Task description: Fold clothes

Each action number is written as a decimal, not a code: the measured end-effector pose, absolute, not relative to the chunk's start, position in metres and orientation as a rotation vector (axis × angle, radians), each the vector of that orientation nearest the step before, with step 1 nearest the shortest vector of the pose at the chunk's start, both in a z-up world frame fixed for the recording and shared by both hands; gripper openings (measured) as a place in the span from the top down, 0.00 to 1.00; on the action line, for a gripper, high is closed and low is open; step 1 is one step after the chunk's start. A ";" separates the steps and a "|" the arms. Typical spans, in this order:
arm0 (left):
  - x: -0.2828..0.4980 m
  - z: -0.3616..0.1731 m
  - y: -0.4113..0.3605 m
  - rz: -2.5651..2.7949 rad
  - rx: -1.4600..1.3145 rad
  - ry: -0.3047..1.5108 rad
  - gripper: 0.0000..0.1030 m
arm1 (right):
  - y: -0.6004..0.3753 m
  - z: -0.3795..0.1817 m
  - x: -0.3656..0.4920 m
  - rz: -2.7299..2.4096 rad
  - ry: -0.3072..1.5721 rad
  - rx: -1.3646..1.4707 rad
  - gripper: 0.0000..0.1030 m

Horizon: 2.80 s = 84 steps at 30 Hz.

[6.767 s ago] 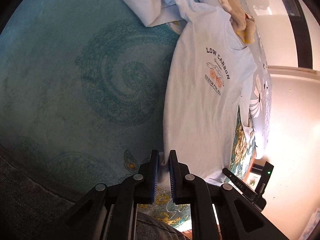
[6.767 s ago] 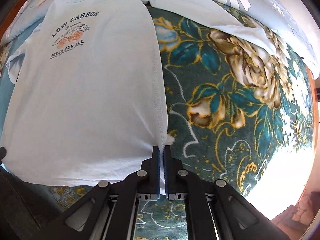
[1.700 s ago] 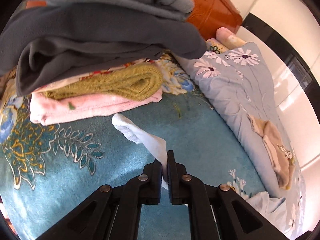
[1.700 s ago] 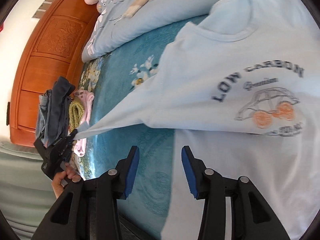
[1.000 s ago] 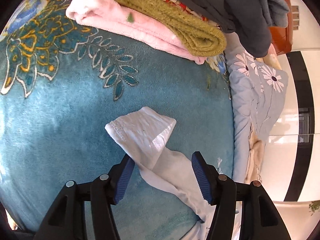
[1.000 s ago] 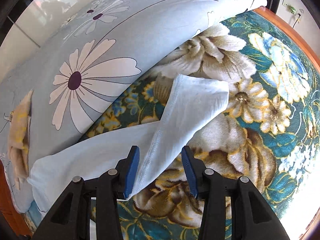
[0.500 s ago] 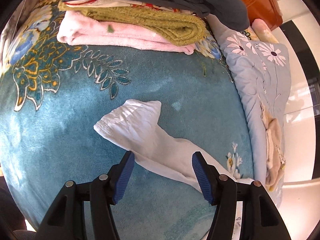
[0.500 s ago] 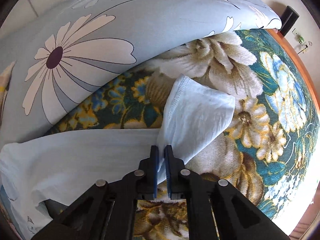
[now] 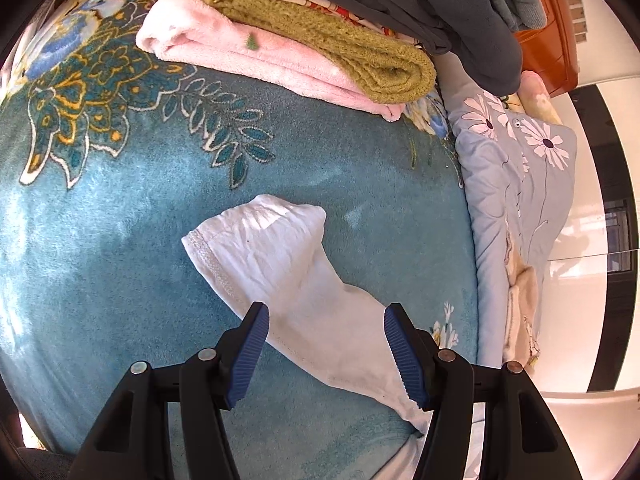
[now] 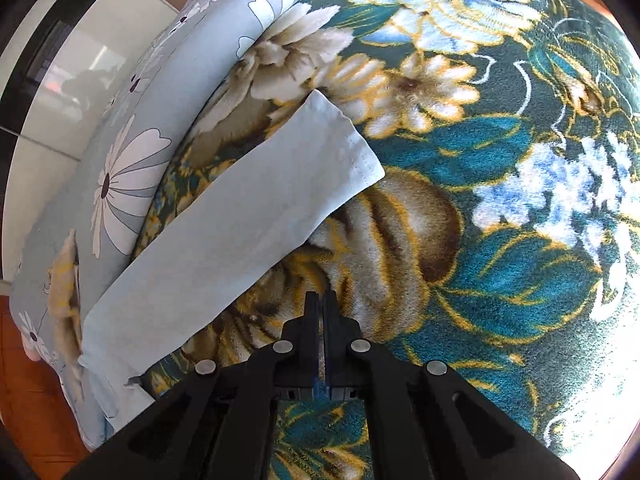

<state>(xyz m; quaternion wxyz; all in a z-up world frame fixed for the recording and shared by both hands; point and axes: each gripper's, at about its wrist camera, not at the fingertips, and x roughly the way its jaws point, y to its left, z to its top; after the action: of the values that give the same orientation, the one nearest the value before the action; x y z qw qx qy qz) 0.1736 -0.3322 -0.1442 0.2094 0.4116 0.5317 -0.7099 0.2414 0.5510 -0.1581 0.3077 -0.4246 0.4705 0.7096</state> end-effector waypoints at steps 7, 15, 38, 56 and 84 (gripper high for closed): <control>0.179 -0.141 -0.334 -1.984 1.099 1.516 0.38 | 0.574 -0.146 0.233 1.851 1.267 -1.016 0.86; 0.181 -0.144 -0.336 -1.964 1.089 1.554 0.38 | 0.598 -0.153 0.239 1.712 1.426 -0.877 0.70; 0.182 -0.162 -0.343 -1.899 1.034 1.722 0.38 | 0.265 0.007 0.002 2.942 0.621 -1.232 0.96; 0.185 -0.169 -0.355 -1.856 0.952 1.595 0.37 | 0.068 -0.136 0.007 2.897 0.094 -1.980 0.67; 0.174 -0.189 -0.363 -1.814 1.036 1.367 0.54 | -0.005 -0.046 0.120 3.155 -0.673 -1.730 0.64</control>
<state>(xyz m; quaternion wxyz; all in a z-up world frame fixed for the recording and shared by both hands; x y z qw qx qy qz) 0.1738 -0.3633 -0.1890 0.3167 0.3936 0.5194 -0.6891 0.1196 -0.0054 -0.0461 -0.2566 -0.4568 -0.1778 0.8330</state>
